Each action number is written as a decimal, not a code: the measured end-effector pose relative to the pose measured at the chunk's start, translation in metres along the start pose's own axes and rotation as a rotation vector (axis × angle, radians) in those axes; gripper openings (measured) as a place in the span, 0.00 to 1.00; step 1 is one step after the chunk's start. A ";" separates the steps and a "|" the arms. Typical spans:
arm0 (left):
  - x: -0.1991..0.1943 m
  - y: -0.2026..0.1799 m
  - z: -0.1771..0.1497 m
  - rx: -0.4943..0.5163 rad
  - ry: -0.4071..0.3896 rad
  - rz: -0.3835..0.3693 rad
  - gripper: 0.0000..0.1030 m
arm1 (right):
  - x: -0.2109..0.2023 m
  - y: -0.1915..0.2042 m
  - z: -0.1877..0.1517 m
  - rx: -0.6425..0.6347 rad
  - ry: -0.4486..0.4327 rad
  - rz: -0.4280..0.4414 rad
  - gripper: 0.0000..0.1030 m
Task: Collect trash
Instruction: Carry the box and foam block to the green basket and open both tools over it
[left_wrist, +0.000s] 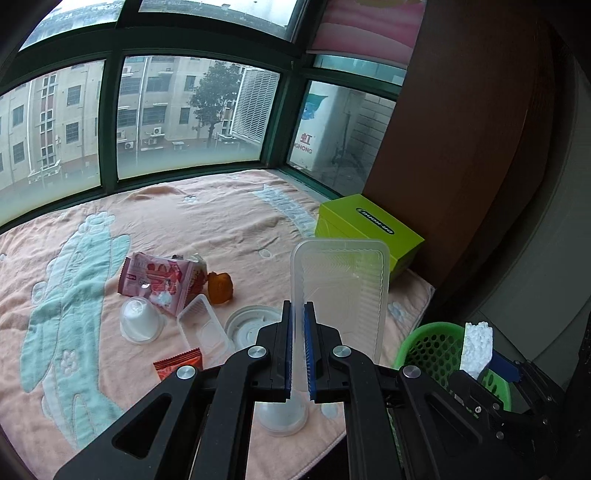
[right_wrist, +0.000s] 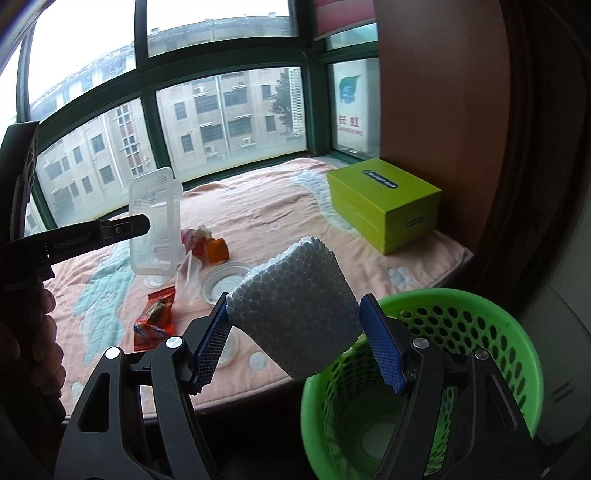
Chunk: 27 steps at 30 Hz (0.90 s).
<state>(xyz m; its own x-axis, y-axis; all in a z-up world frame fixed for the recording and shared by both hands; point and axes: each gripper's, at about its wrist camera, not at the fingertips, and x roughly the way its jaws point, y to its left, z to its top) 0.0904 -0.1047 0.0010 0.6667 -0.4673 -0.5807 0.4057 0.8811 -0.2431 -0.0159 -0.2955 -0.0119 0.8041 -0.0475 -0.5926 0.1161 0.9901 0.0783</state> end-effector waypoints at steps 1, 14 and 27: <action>0.001 -0.006 0.000 0.009 0.001 -0.007 0.06 | -0.003 -0.006 -0.002 0.011 0.001 -0.014 0.68; 0.012 -0.081 -0.010 0.123 0.033 -0.122 0.06 | -0.032 -0.071 -0.026 0.139 0.004 -0.171 0.68; 0.030 -0.135 -0.028 0.213 0.100 -0.199 0.06 | -0.046 -0.105 -0.043 0.215 0.006 -0.241 0.75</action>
<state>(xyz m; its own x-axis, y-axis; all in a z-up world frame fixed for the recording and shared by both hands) 0.0382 -0.2355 -0.0059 0.4999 -0.6105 -0.6144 0.6516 0.7324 -0.1975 -0.0901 -0.3920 -0.0268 0.7351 -0.2753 -0.6195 0.4234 0.9001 0.1024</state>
